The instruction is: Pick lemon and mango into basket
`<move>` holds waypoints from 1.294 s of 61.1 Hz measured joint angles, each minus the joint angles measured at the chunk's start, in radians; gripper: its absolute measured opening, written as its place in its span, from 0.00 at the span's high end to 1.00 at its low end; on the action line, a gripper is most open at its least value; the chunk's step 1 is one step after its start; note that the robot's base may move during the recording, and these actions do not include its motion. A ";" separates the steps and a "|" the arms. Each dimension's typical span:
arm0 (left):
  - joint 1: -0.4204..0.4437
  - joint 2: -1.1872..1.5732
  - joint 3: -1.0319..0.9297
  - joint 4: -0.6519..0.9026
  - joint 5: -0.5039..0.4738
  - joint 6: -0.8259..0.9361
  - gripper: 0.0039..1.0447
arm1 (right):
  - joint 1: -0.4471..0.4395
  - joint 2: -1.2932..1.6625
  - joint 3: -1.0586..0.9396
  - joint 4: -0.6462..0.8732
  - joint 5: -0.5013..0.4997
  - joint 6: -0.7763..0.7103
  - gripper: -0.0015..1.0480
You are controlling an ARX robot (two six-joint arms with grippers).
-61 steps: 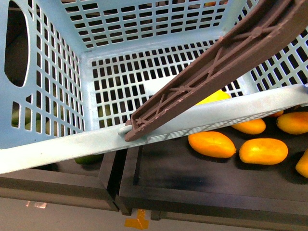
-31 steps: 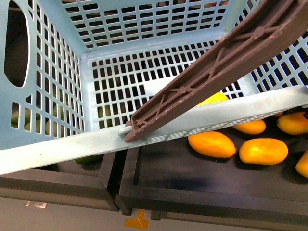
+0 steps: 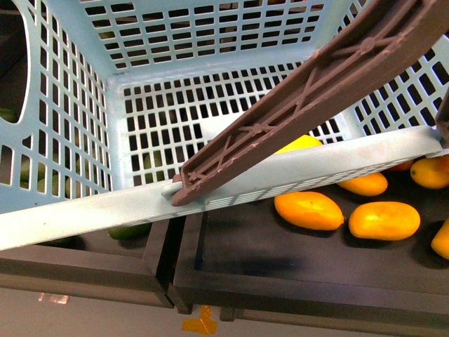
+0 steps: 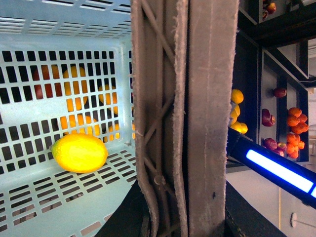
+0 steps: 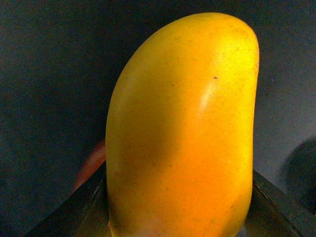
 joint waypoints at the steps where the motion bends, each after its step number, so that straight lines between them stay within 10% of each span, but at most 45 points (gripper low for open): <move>1: 0.000 0.000 0.000 0.000 0.000 0.000 0.82 | -0.002 -0.008 -0.007 0.005 -0.005 -0.005 0.42; 36: 0.000 0.000 0.000 0.000 0.000 0.000 0.82 | -0.043 -0.772 -0.425 0.084 -0.274 -0.146 0.42; 79: 0.000 0.000 0.000 0.000 0.001 0.000 0.82 | 0.505 -1.097 -0.479 0.002 -0.094 -0.156 0.42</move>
